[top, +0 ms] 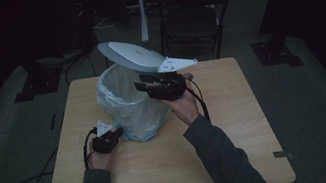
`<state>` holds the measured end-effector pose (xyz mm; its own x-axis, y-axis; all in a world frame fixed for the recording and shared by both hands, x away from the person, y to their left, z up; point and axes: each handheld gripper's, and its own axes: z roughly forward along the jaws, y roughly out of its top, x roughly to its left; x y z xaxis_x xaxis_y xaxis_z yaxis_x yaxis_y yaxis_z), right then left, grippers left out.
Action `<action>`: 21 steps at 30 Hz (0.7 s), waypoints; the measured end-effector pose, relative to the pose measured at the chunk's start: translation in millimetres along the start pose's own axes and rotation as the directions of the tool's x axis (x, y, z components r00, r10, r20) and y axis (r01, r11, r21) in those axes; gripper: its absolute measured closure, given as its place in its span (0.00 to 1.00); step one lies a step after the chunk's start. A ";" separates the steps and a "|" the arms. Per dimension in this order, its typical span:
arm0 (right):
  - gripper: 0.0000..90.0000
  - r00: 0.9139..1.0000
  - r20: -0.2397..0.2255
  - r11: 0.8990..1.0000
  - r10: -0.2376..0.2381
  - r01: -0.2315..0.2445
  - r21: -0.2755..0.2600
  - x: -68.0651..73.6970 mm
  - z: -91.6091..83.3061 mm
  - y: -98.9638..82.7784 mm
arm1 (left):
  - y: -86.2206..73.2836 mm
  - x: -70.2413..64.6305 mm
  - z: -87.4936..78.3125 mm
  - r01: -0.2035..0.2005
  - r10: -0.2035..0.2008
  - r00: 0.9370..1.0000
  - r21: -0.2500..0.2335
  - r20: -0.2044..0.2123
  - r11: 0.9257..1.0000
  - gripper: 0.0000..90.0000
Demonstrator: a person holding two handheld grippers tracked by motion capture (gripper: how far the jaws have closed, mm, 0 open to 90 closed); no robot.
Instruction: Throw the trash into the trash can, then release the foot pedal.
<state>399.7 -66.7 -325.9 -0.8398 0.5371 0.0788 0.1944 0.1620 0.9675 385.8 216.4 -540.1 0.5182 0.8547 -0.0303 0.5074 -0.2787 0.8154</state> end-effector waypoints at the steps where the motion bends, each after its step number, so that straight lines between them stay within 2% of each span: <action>1: 0.70 1.000 -0.003 1.000 -0.004 0.004 0.001 1.0 -0.4 -0.7 | 0.0 0.0 0.0 0.000 0.000 1.000 0.000 0.000 1.000 1.00; 10: 0.70 0.999 -0.030 0.999 -0.031 0.032 0.036 8.4 -5.5 -10.9 | 0.0 0.1 0.0 0.000 0.000 1.000 0.000 0.000 1.000 1.00; 16: 0.69 0.998 -0.028 0.996 -0.065 0.066 0.056 15.5 -9.5 -18.2 | -0.1 0.0 0.0 0.000 0.000 1.000 0.000 0.000 1.000 1.00; 21: 0.68 0.996 -0.022 0.994 -0.083 0.084 0.069 18.6 -19.9 -30.0 | 0.0 -0.2 -0.1 -0.001 0.001 1.000 0.000 -0.002 1.000 1.00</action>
<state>368.2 -78.0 -348.7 -0.8639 0.5036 0.0035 0.1576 0.2639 0.9516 385.7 216.3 -540.0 0.5178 0.8550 -0.0282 0.5070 -0.2801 0.8152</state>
